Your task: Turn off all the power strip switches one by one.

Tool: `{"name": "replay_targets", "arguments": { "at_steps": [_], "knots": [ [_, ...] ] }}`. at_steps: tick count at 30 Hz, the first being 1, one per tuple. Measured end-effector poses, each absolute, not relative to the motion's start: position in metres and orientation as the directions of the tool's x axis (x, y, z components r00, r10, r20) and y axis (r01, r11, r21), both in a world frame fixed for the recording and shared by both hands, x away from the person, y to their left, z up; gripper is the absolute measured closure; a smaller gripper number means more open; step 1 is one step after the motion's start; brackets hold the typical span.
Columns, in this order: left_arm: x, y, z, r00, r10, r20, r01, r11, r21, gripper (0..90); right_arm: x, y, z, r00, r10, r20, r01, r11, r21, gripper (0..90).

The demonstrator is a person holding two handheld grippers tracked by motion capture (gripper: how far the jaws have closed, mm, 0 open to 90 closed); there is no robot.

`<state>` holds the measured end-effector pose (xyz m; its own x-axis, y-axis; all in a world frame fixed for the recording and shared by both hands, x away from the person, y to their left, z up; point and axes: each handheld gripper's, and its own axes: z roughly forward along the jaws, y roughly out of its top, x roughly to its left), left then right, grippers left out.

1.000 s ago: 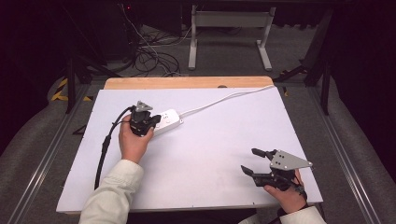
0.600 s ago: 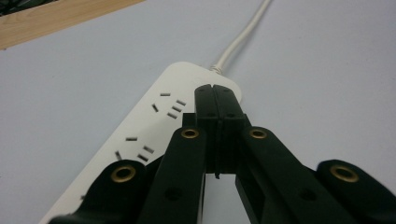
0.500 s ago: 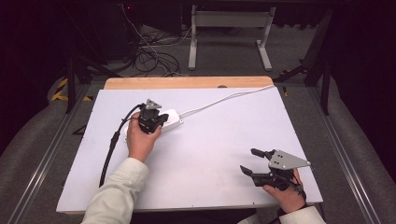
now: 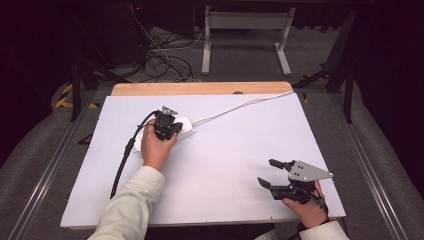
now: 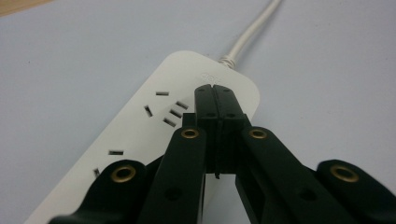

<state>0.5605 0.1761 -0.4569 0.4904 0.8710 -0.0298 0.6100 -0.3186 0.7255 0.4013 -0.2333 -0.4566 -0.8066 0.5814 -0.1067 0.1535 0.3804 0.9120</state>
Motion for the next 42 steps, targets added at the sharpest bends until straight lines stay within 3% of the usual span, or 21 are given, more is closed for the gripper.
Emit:
{"name": "replay_targets", "arguments": {
  "at_steps": [19, 42],
  "knots": [
    [0.5578, 0.1783, -0.4627, 0.499, 0.866, 0.012, 0.578, -0.343, 0.74, 90.0, 0.401, -0.2334, -0.4569, -0.806, 0.582, -0.109, 0.156, 0.387, 0.909, 29.8],
    [0.5569, 0.1811, -0.4633, 0.506, 0.862, -0.028, 0.595, -0.326, 0.734, 90.0, 0.401, -0.2326, -0.4573, -0.81, 0.576, -0.109, 0.155, 0.39, 0.908, 29.8]
  ]
}}
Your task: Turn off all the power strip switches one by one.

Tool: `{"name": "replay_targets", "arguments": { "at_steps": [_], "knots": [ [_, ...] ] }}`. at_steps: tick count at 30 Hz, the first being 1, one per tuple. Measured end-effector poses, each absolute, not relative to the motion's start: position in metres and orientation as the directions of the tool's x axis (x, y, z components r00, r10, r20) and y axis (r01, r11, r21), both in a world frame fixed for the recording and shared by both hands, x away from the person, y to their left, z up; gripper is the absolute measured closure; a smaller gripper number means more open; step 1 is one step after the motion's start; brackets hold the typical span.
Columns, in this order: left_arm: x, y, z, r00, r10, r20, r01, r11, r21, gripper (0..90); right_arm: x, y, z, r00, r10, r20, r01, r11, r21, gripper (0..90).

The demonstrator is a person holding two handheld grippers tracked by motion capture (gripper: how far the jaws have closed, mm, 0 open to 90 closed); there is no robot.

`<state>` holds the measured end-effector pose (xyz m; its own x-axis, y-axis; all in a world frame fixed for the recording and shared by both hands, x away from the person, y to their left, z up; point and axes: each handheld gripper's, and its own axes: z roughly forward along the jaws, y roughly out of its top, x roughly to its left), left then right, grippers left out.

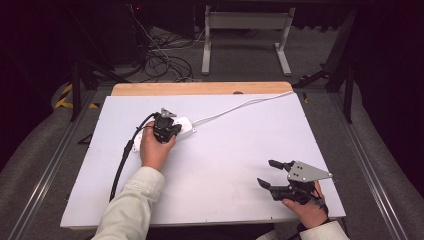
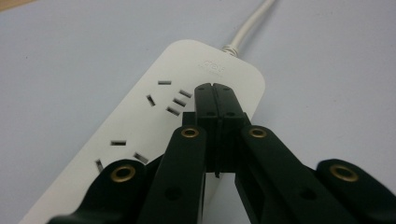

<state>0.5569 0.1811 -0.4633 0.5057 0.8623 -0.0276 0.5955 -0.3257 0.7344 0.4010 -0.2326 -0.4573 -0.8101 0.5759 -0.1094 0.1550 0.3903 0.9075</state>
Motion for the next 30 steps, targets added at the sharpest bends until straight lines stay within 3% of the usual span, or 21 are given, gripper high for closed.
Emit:
{"name": "replay_targets", "arguments": {
  "at_steps": [5, 13, 16, 21, 25, 30],
  "knots": [
    [0.552, 0.182, -0.457, 0.523, 0.85, -0.061, 0.584, -0.306, 0.751, 90.0, 0.402, -0.233, -0.458, -0.809, 0.577, -0.109, 0.157, 0.391, 0.907, 29.8],
    [0.531, 0.18, -0.434, 0.566, 0.824, -0.019, 0.515, -0.335, 0.789, 89.9, 0.403, -0.233, -0.458, -0.805, 0.584, -0.104, 0.165, 0.389, 0.907, 29.8],
    [0.524, 0.183, -0.427, 0.573, 0.819, -0.02, 0.493, -0.325, 0.807, 76.2, 0.402, -0.233, -0.457, -0.803, 0.587, -0.106, 0.162, 0.385, 0.909, 29.8],
    [0.509, 0.189, -0.414, 0.601, 0.799, -0.017, 0.452, -0.322, 0.832, 68.7, 0.402, -0.235, -0.457, -0.799, 0.592, -0.104, 0.162, 0.379, 0.911, 29.8],
    [0.494, 0.194, -0.404, 0.638, 0.769, 0.036, 0.365, -0.343, 0.865, 59.7, 0.402, -0.236, -0.456, -0.798, 0.593, -0.109, 0.155, 0.376, 0.914, 29.8],
    [0.478, 0.204, -0.398, 0.663, 0.748, -0.024, 0.358, -0.289, 0.888, 49.5, 0.401, -0.236, -0.456, -0.798, 0.594, -0.104, 0.159, 0.372, 0.914, 29.8]
  ]
}}
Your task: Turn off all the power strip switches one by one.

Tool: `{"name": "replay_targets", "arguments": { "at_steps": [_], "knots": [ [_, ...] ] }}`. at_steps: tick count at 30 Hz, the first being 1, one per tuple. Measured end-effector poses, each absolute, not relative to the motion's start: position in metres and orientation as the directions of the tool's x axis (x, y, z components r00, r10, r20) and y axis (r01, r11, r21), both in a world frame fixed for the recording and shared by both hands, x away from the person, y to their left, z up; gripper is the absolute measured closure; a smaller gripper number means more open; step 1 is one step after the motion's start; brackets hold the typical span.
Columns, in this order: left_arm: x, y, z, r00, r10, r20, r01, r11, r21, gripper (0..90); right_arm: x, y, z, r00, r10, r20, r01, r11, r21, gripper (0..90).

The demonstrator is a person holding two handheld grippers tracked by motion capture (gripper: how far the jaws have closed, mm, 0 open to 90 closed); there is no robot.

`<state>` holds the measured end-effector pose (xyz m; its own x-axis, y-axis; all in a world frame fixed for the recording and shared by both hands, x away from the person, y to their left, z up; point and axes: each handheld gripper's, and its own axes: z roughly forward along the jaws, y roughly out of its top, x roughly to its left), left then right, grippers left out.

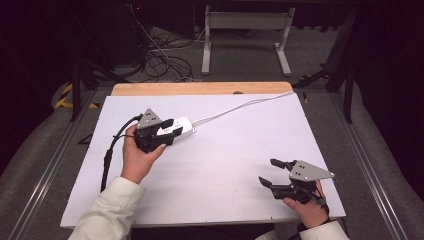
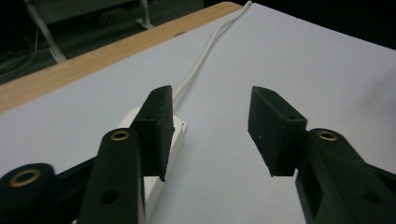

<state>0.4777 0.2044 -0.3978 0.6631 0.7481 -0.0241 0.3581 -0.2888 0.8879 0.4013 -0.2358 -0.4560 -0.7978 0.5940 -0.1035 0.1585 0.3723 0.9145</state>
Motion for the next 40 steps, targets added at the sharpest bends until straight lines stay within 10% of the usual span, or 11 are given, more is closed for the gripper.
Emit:
{"name": "replay_targets", "arguments": {
  "at_steps": [20, 40],
  "knots": [
    [0.41, 0.253, -0.41, 0.75, 0.658, 0.063, 0.188, -0.304, 0.934, 17.7, 0.401, -0.236, -0.456, -0.797, 0.596, -0.1, 0.16, 0.368, 0.916, 29.7],
    [0.375, 0.293, -0.465, 0.677, 0.73, 0.098, 0.225, -0.332, 0.916, 6.6, 0.402, -0.237, -0.456, -0.795, 0.6, -0.089, 0.168, 0.359, 0.918, 29.4]
  ]
}}
